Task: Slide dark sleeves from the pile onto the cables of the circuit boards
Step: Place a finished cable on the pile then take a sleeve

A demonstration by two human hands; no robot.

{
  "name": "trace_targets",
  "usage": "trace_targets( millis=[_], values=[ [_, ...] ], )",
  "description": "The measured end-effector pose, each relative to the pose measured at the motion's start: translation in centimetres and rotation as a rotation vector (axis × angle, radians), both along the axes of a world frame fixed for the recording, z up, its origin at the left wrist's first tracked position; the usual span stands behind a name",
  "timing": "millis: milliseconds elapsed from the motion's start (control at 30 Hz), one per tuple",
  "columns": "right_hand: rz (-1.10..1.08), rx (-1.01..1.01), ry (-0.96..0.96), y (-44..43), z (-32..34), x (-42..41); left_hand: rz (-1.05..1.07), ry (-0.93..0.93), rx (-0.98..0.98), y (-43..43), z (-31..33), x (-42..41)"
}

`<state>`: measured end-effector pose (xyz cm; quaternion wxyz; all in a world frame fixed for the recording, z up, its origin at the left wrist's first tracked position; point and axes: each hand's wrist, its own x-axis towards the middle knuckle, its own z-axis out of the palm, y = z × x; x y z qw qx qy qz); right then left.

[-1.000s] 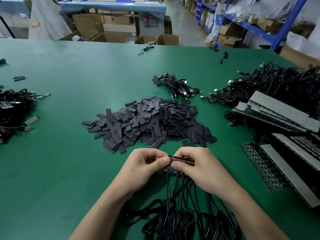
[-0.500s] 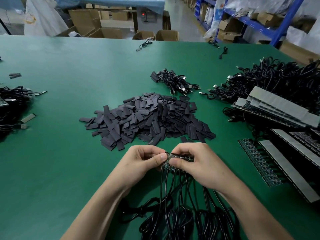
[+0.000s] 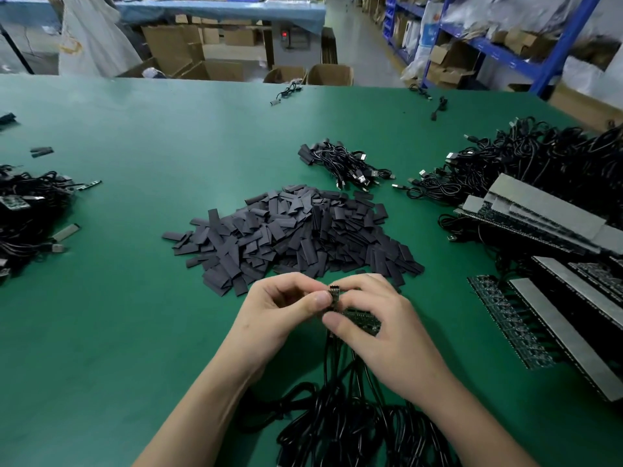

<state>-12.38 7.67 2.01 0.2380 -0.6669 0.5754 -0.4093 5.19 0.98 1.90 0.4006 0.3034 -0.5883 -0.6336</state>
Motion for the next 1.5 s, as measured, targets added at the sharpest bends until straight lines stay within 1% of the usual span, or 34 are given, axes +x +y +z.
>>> trace_targets(
  millis=[67, 100, 200, 267, 300, 367, 433, 467, 500, 533, 567, 633, 667, 733, 767, 800, 867, 1000, 1067, 1133, 1167, 1233, 1300, 1333, 1400, 1500],
  values=[
    [0.045, 0.071, -0.149, 0.0, 0.2, -0.1, 0.059, -0.035, -0.057, 0.0, 0.1, 0.1],
    [0.104, 0.126, -0.273, 0.1, 0.5, -0.3, 0.119, -0.083, -0.099, -0.2, -0.1, 0.2],
    [0.243, 0.253, -0.761, 0.5, 1.7, -1.5, 0.37, -0.335, -0.284, -1.3, -0.7, 0.9],
    [0.287, 0.294, -0.988, 0.6, 2.2, -2.9, 0.507, -0.483, -0.448, -2.0, -1.0, 1.6],
    [0.314, 0.294, -1.086, 0.6, 2.5, -3.7, 0.563, -0.525, -0.49, -2.4, -1.2, 1.9],
    [0.435, 0.284, -1.296, 0.5, 3.1, -5.3, 0.677, -0.592, -0.493, -2.9, -1.4, 2.8],
    [0.6, 0.315, -1.543, 0.3, 3.6, -6.7, 0.77, -0.722, -0.459, -3.5, -1.8, 3.7],
    [0.635, 0.338, -1.608, 0.3, 3.9, -7.4, 0.796, -0.805, -0.431, -3.8, -2.0, 4.1],
    [0.642, 0.358, -1.615, 0.5, 4.0, -7.9, 0.808, -0.89, -0.396, -4.0, -2.2, 4.4],
    [0.606, 0.377, -1.541, 0.6, 4.0, -8.2, 0.813, -0.967, -0.351, -4.2, -2.2, 4.8],
    [0.507, 0.395, -1.361, 0.7, 4.0, -8.3, 0.81, -1.029, -0.311, -4.3, -2.3, 5.1],
    [0.241, 0.453, -0.854, 0.9, 3.9, -8.0, 0.794, -1.113, -0.248, -4.5, -2.2, 5.7],
    [0.146, 0.481, -0.61, 0.8, 3.7, -7.5, 0.784, -1.134, -0.222, -4.6, -2.1, 5.9],
    [0.044, 0.475, -0.208, 0.6, 3.1, -5.7, 0.762, -1.146, -0.177, -4.8, -2.0, 6.4],
    [0.006, 0.443, -0.06, 0.4, 2.7, -4.8, 0.75, -1.138, -0.164, -4.9, -1.9, 6.6],
    [-0.035, 0.412, 0.03, 0.3, 2.2, -4.0, 0.74, -1.121, -0.156, -5.0, -1.7, 6.9],
    [-0.078, 0.365, 0.084, 0.1, 1.1, -3.0, 0.724, -1.084, -0.171, -5.1, -1.6, 7.3],
    [-0.074, 0.298, 0.123, -0.1, -0.3, -2.0, 0.713, -1.081, -0.257, -4.8, -1.5, 7.2],
    [-0.081, 0.28, 0.108, -0.2, -0.5, -1.8, 0.75, -1.056, -0.34, -4.6, -1.4, 7.0],
    [-0.08, 0.252, 0.063, -0.2, -0.6, -1.6, 0.747, -0.971, -0.469, -4.3, -1.1, 6.4],
    [-0.074, 0.24, 0.015, -0.2, -0.6, -1.5, 0.7, -0.896, -0.518, -4.0, -0.9, 5.9],
    [-0.049, 0.259, -0.128, -0.2, -0.4, -1.3, 0.505, -0.753, -0.59, -3.2, -0.4, 4.6],
    [-0.017, 0.31, -0.244, -0.1, -0.4, -1.1, 0.293, -0.713, -0.712, -2.2, -0.5, 3.2],
    [-0.002, 0.325, -0.272, -0.1, -0.4, -1.0, 0.217, -0.696, -0.767, -1.8, -0.6, 2.6],
    [0.02, 0.344, -0.304, -0.1, -0.5, -0.9, 0.127, -0.62, -0.803, -1.2, -0.8, 1.7],
    [0.032, 0.365, -0.328, -0.2, -0.6, -1.0, 0.103, -0.519, -0.796, -0.7, -1.2, 1.0]
  ],
)
